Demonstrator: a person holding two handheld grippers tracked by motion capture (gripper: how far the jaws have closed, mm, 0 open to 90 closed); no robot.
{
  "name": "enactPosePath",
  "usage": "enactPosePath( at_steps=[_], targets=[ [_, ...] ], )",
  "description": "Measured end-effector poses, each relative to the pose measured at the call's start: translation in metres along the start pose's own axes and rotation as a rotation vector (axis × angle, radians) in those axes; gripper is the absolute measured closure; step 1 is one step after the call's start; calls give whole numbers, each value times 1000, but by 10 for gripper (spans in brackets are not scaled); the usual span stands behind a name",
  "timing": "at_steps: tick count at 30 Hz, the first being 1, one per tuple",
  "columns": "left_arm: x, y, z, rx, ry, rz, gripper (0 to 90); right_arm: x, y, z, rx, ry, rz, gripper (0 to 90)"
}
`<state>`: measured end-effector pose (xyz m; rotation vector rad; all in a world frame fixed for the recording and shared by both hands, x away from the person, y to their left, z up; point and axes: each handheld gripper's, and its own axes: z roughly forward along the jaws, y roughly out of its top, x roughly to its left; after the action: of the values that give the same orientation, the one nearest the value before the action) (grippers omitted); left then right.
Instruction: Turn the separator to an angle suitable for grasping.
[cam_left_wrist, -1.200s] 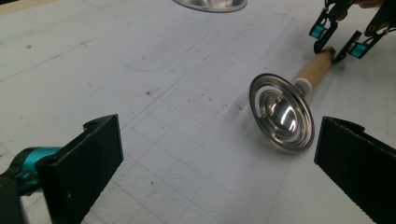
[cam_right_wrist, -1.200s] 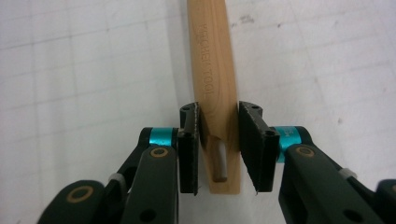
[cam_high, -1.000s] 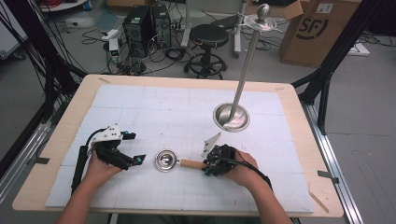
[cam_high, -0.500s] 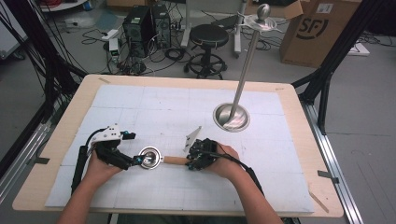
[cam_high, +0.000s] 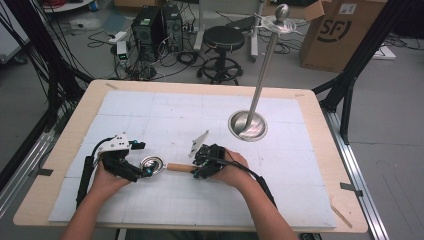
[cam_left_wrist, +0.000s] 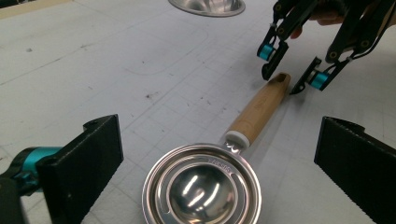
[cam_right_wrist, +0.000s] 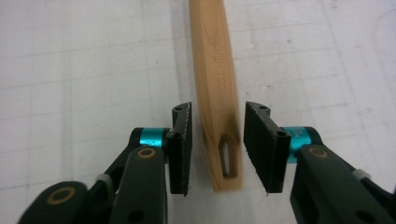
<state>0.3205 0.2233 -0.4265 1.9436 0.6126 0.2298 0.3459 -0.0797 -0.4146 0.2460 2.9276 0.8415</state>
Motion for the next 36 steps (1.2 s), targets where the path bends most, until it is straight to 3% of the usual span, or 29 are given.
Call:
enactPosePath(
  at_steps=[6, 17, 24, 30, 36],
  targets=[
    [-1, 0, 1, 6, 0, 1, 17, 0, -16, -29, -67, -39, 45, 542],
    [-2, 0, 1, 13, -3, 9, 17, 8, -74, -83, -163, -116, 152, 463],
    [-3, 0, 3, 21, -4, 9, 17, 16, -113, -101, -215, -163, 231, 423],
    [-3, -1, 4, 31, -4, 13, 17, 19, -139, -108, -309, -197, 283, 388],
    [-3, -1, 4, 20, -9, 8, 17, 17, -157, -112, -399, -197, 352, 338]
  ],
)
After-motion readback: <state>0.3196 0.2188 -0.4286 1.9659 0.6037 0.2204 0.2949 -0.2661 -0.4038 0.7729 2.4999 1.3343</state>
